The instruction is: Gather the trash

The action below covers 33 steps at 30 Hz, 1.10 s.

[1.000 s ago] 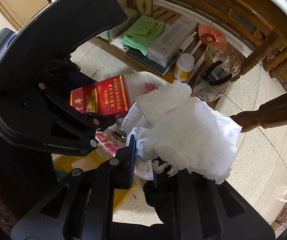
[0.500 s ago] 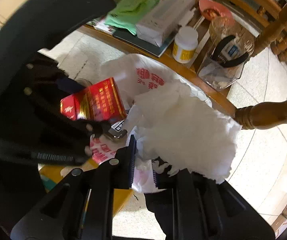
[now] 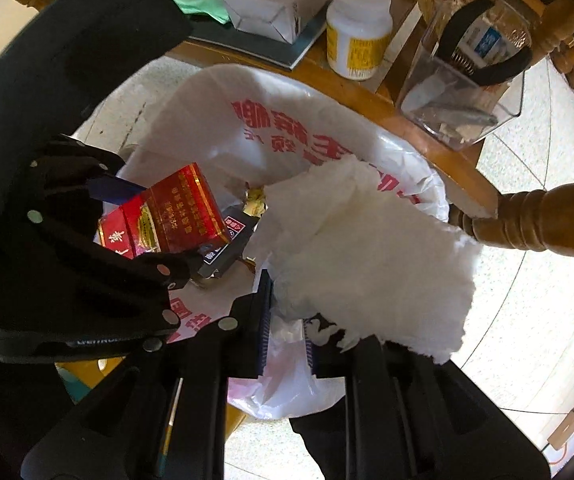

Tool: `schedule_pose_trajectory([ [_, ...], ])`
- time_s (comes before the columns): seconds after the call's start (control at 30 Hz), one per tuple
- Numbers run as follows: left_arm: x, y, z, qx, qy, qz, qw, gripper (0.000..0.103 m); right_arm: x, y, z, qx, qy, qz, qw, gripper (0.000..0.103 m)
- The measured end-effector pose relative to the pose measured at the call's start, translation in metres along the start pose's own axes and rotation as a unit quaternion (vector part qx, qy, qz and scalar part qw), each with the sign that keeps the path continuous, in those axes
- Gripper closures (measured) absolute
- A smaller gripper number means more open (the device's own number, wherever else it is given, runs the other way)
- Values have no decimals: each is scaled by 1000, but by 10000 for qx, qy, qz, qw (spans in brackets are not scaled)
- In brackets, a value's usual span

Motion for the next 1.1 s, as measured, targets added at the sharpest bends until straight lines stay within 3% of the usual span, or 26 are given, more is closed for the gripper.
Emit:
schedule_pose_trajectory([
  [0.63, -8, -14, 14, -133, 42, -157, 9998, 38, 9, 1, 18, -288, -315, 342, 9985, 86],
  [0.87, -10, -14, 13, -118, -141, -148, 9997, 36, 21, -1, 18, -238, -217, 520, 9981, 62],
  [1.1, -7, -14, 10, -72, -220, -126, 9997, 36, 21, -3, 14, -208, -225, 584, 9978, 61],
])
Point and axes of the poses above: each gripper's, at about its wrist camera, not at the fingertips, and z roughly the way its jaws point, x to its right, y to its underside, the point moved 5 cm from there along z, roughly the way its jaws point, and after that the axes turned 6 degrees about z, right-handed, at the moved point
